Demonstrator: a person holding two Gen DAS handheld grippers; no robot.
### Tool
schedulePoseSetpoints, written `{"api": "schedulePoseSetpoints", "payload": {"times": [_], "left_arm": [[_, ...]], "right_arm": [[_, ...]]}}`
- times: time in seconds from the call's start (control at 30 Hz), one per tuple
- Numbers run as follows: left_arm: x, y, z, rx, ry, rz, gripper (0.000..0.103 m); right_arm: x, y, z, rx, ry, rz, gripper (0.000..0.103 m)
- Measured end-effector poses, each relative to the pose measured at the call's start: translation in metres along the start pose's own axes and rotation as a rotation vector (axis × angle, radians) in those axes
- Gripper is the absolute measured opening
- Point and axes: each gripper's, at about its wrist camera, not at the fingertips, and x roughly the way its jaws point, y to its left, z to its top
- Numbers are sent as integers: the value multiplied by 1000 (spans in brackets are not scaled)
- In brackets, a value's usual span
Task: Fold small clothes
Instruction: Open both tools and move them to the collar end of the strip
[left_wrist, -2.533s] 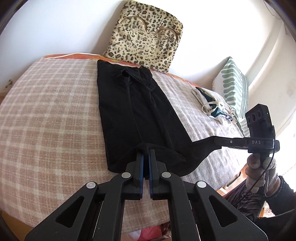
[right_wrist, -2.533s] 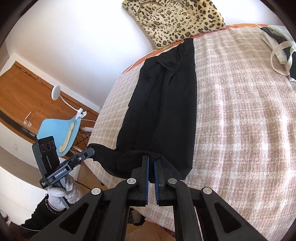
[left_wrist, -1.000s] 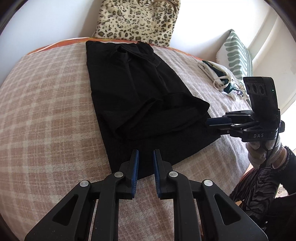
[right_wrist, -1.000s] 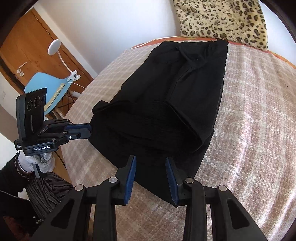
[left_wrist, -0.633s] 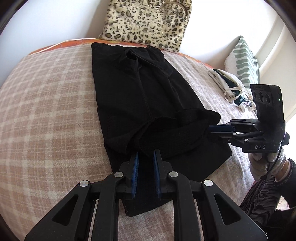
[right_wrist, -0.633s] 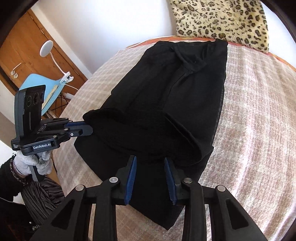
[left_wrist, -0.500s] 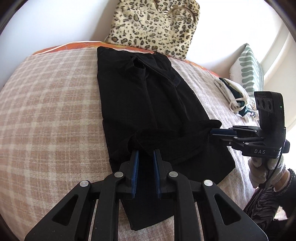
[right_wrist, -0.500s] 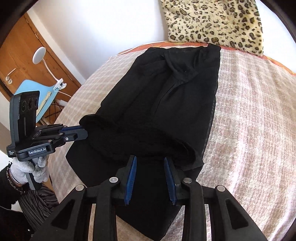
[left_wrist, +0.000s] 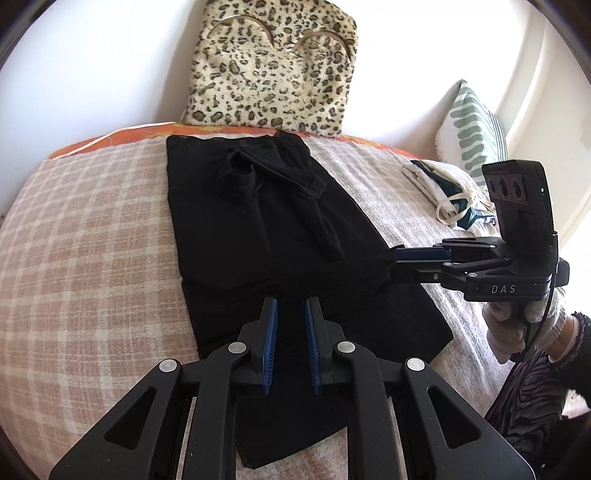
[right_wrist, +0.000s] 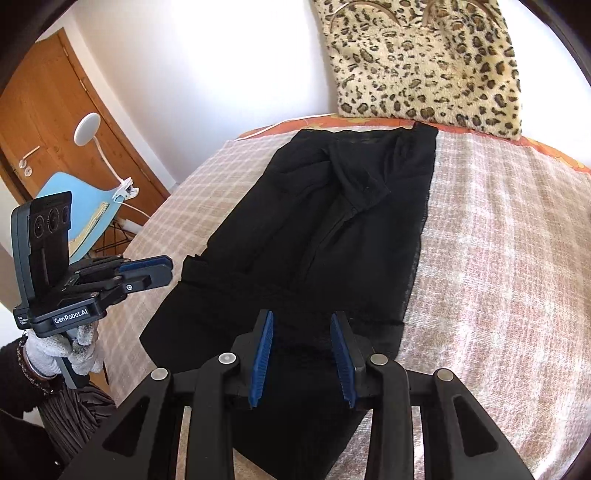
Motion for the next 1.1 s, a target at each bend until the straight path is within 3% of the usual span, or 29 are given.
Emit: {"api": "schedulePoseSetpoints", "payload": {"times": [0.1,0.2,0.27,0.37,0.53,0.8,0.87,0.9,1.1], "left_arm": [[17,-6,-2,37,38,31,14],[33,6,2,-13,72,84,14],[40,13,5,-25,76,141,14],[40,19,9,-27,59,196,14],[35,36,9,-73,48,253,14],[12,61,17,-166,-22,229,15],[10,65,21,-183,-45,195,28],[11,67,24,-193,-53,185,43],[23,78,48,-237,-56,97,45]], "right_arm": [[15,10,-2,-39,56,23,35],[30,9,-2,-43,85,-18,34],[35,4,3,-37,76,-61,30],[32,-3,13,-28,40,-135,33],[18,-17,19,-1,6,-182,35],[-6,-44,23,68,-57,-202,38],[-9,-50,25,75,-74,-187,41],[-10,-51,26,76,-79,-182,43],[-3,-64,29,118,-72,-136,46]]}}
